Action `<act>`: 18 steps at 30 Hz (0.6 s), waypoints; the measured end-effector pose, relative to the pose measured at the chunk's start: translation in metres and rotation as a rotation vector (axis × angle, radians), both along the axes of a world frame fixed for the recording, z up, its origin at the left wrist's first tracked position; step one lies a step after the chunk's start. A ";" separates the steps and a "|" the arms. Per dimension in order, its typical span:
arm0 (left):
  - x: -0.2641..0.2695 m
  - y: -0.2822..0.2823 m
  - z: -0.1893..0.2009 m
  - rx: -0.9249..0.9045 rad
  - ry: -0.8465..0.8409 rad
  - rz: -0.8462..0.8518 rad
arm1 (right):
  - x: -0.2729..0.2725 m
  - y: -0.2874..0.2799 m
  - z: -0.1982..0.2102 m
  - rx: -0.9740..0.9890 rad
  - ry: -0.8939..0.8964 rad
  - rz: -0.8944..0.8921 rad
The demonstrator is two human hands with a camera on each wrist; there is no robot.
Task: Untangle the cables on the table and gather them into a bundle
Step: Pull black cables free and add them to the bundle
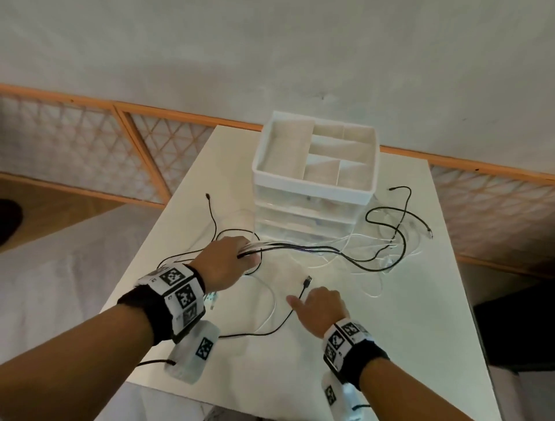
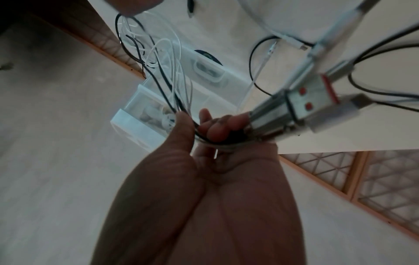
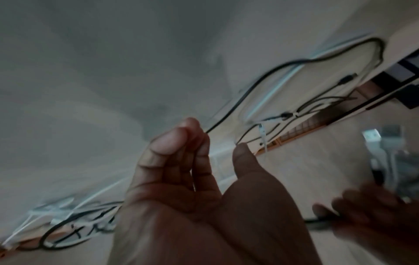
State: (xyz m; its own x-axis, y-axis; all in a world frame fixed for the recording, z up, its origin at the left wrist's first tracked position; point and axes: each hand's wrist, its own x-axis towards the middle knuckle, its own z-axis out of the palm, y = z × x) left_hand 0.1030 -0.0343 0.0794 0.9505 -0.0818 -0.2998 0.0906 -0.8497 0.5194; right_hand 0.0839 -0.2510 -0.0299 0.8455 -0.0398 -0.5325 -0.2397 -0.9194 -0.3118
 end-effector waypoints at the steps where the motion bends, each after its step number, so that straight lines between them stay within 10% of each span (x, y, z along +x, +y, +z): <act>1: -0.001 -0.001 0.003 0.007 -0.005 0.000 | 0.001 0.008 -0.005 0.006 0.011 -0.031; 9: 0.000 0.022 0.014 -0.308 0.149 0.199 | 0.007 -0.003 0.007 0.075 -0.090 -0.120; 18: 0.019 0.021 0.045 -0.755 0.226 0.248 | 0.010 0.002 0.130 0.381 -0.419 0.328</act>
State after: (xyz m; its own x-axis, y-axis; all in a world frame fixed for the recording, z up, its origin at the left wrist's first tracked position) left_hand 0.1222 -0.0128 0.1244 0.8906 -0.1339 -0.4345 0.4006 -0.2212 0.8892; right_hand 0.0944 -0.2495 0.1003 0.9207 0.3818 -0.0809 0.2471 -0.7307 -0.6364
